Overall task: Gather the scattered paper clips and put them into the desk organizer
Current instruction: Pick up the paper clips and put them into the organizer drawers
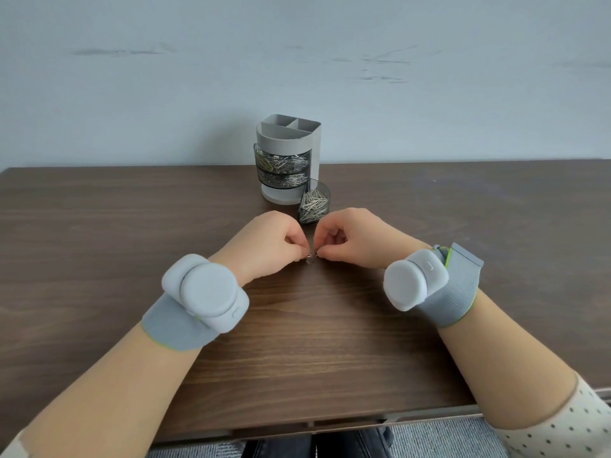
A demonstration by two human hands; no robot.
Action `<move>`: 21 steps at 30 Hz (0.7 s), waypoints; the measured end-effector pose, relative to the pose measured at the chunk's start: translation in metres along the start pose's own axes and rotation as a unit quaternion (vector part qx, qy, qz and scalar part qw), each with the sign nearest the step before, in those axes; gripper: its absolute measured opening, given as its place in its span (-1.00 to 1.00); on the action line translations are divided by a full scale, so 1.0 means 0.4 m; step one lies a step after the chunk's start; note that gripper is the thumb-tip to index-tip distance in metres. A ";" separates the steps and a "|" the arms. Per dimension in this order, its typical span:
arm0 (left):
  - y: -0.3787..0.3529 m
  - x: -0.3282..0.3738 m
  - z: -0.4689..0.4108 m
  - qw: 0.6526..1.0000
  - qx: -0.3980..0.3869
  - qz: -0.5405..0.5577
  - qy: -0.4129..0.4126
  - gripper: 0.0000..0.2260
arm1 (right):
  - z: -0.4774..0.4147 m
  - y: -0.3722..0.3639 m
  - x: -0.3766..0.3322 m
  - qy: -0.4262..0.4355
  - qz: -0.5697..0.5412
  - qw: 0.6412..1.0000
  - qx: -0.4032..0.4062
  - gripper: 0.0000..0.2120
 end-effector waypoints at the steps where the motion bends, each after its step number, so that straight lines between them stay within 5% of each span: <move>1: 0.002 -0.002 0.001 1.000 0.008 0.005 -0.002 -0.93 | 0.002 0.002 -0.001 0.002 -0.006 1.000 -0.004 -0.89; 9: 0.118 -0.012 -0.046 0.967 0.240 0.086 -0.008 -0.96 | -0.043 0.111 0.025 -0.038 -0.087 0.975 0.201 -0.88; 16: 0.085 -0.003 -0.096 0.977 0.211 -0.002 -0.018 -0.89 | -0.090 0.107 0.051 -0.086 -0.108 0.967 0.216 -0.81; 21: 0.096 -0.026 -0.091 0.968 0.243 0.046 -0.031 -0.89 | -0.077 0.100 0.072 -0.109 -0.138 0.963 0.206 -0.79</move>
Point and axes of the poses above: each hand's wrist, its own z-axis away from the middle knuckle, its own y-axis out of the back of the hand, x = y × z, the point moved 6 cm from there along -z, towards the middle knuckle, and after that the axes turned 8 degrees about -y, right-handed, at the moved point
